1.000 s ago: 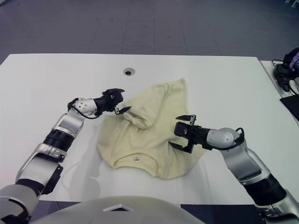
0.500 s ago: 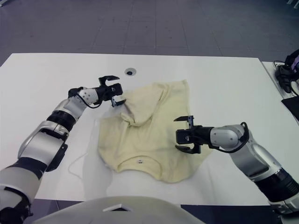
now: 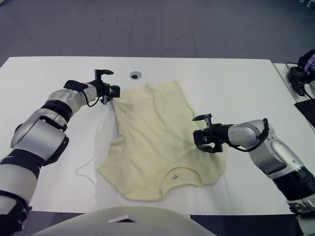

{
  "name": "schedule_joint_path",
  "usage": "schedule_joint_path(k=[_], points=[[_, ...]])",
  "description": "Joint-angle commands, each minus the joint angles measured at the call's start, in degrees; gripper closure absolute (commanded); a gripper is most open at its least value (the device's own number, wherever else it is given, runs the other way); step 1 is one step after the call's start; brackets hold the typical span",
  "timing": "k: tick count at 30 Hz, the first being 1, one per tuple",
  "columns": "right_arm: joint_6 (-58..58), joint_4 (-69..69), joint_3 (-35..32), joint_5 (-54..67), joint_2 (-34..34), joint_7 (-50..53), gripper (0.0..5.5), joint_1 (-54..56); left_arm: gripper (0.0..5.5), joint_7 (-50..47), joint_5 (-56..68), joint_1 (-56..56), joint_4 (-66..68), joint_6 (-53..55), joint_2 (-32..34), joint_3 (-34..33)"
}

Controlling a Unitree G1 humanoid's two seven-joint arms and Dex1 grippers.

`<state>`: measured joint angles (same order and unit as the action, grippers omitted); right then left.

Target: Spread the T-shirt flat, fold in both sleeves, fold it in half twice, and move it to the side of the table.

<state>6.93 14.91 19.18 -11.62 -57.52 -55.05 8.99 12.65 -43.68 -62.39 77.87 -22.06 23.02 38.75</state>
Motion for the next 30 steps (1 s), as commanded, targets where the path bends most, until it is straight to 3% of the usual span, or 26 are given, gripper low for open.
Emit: schedule_joint_path(k=[1, 7, 11, 13, 16, 18, 21, 25, 30], points=[[10.93, 6.59, -0.78, 8.47, 5.85, -3.42, 0.10, -0.18, 0.13, -5.47, -1.91, -3.14, 0.63, 1.14, 0.58, 0.27], [17.15, 5.80, -3.83, 10.03, 6.50, -3.93, 0.10, 7.46, 0.13, -17.27, -0.50, -9.86, -1.19, -2.47, 1.13, -3.22], [17.79, 4.67, -5.11, 9.72, 5.18, -4.20, 0.10, 9.33, 0.13, -10.38, 7.34, -8.80, -4.69, -11.59, 1.99, -9.48], [18.47, 3.57, -5.85, 10.08, 6.17, -3.49, 0.10, 11.04, 0.13, 2.09, 17.95, -0.81, -12.92, -15.75, 4.16, -14.68], [16.29, -2.30, -4.80, 6.41, 8.66, 1.01, 0.10, 13.78, 0.13, 16.32, 33.82, 20.11, -41.61, -7.81, 11.17, -19.92], [14.18, -9.55, -3.21, 3.68, 12.44, 5.55, 0.10, 16.84, 0.13, 20.71, 40.26, 36.20, -62.81, 0.38, 17.61, -22.63], [11.71, -20.20, -2.22, 1.68, 17.69, 11.32, 0.10, 20.56, 0.13, 23.73, 48.11, 52.30, -84.10, 9.67, 23.62, -25.54], [6.23, -34.49, -1.08, -0.92, 22.46, 16.96, 0.10, 26.20, 0.13, 26.48, 53.72, 63.91, -99.94, 17.80, 28.91, -27.61], [0.33, -49.47, 0.23, -2.80, 27.49, 22.14, 0.10, 32.74, 0.13, 30.05, 52.12, 72.90, -106.81, 22.33, 33.07, -30.72]])
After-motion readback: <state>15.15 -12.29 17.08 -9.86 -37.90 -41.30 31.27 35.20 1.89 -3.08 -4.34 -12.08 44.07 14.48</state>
